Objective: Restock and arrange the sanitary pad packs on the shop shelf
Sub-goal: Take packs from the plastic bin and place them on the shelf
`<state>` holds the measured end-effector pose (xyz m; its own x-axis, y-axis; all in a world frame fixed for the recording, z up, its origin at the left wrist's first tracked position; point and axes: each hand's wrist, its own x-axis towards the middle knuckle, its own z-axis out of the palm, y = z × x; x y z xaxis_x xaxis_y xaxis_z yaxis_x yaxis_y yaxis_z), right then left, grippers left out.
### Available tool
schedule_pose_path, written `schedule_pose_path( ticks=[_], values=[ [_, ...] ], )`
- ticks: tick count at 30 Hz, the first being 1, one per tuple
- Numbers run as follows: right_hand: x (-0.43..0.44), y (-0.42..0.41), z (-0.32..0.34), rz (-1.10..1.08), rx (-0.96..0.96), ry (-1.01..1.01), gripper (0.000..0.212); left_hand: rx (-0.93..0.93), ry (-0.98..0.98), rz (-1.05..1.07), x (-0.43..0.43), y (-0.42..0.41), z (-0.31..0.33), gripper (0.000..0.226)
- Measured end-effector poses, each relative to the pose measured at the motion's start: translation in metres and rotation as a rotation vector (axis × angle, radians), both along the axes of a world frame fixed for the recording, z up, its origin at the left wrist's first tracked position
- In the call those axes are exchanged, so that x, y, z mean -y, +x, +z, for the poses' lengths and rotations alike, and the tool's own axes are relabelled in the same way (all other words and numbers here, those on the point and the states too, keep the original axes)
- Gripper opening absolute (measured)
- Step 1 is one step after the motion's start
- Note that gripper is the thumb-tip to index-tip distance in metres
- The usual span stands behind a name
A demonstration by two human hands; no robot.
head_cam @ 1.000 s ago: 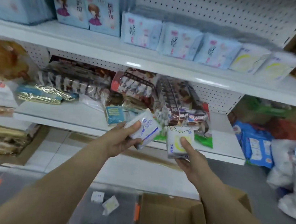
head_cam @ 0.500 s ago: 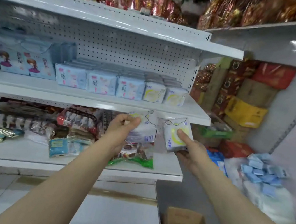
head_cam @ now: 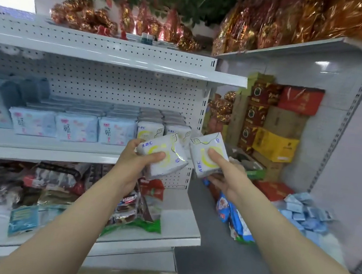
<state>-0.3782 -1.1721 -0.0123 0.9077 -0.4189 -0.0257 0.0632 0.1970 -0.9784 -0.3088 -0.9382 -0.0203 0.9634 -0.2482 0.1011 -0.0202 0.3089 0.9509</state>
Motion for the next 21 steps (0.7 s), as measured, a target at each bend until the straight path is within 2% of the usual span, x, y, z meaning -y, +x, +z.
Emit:
schedule_pose_path(
  ticks=[4, 9, 13, 21],
  values=[
    [0.023, 0.024, 0.008, -0.044, -0.001, -0.013, 0.043, -0.014, 0.077, -0.020, 0.026, 0.030, 0.001, 0.039],
    [0.060, 0.059, 0.020, -0.076, 0.012, -0.020, 0.052, -0.011, 0.183, -0.102, 0.054, 0.074, 0.014, 0.046],
    [0.083, 0.082, 0.021, -0.079, 0.023, -0.030, 0.055, -0.034, 0.164, -0.158, 0.079, 0.092, 0.014, 0.035],
    [0.124, 0.118, 0.023, -0.037, 0.023, -0.037, 0.048, -0.125, 0.018, -0.154, 0.115, 0.102, 0.010, 0.046]
  ],
)
